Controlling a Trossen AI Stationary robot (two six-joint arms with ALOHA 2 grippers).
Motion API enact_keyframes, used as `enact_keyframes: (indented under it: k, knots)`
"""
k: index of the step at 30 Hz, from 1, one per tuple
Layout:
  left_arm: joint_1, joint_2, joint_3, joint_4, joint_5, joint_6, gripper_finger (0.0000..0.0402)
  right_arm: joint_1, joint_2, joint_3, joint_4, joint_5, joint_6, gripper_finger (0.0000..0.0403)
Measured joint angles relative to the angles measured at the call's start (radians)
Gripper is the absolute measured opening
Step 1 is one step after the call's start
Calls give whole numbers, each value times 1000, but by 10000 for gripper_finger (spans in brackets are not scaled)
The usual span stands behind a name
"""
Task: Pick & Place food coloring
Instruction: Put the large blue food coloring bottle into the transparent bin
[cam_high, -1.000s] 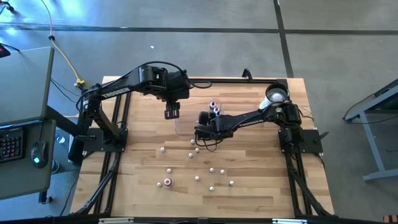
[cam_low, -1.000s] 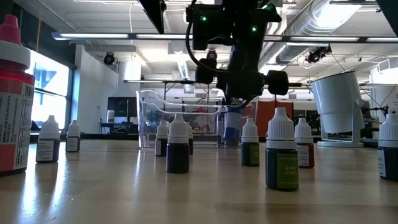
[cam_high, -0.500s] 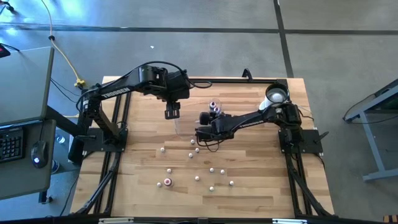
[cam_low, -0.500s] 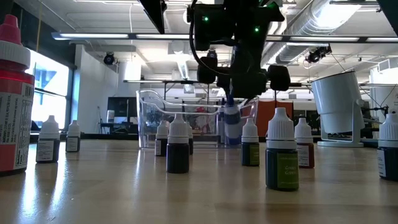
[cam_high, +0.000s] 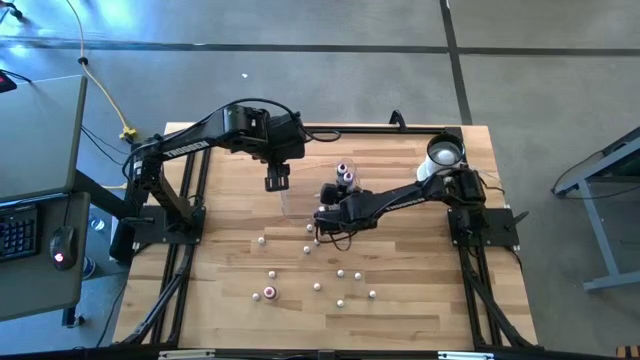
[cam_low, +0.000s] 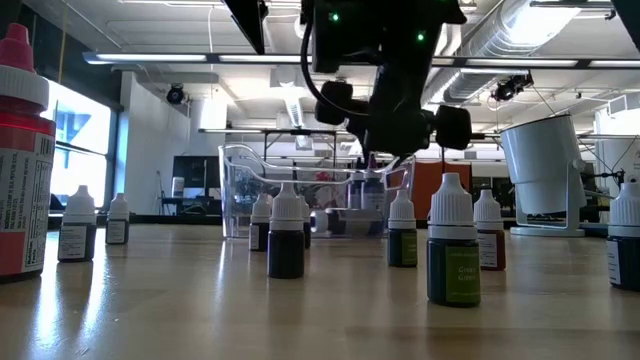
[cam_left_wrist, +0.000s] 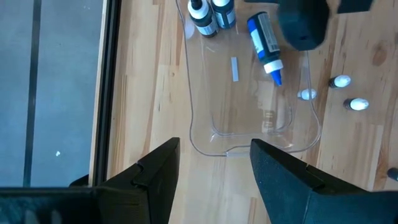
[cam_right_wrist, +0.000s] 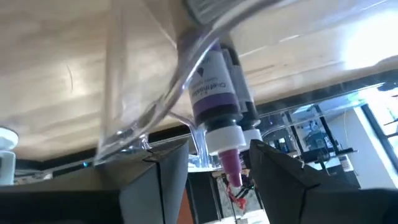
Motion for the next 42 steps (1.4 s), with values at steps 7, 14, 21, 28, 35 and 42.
enact_keyframes:
  k: [7,14,21,28,35,42]
  knots:
    - [0,0,0,-5,-1,0,192,16,-48,58,-25,-54,134,162]
    - [0,-28,0,-63,18,0,192,-15,-221,61,-45,-171,573,156]
    - [-9,-89,-1,-86,90,-51,192,-120,-511,-230,102,-489,913,141]
    - [-61,-253,-265,156,105,-25,192,-132,-757,-678,670,-568,959,138]
    - [-71,-373,-755,763,19,-24,192,-139,-845,-974,1124,-525,900,138]
    - [-21,-271,-871,1076,128,-28,192,-202,-848,-1069,1322,-456,889,138]
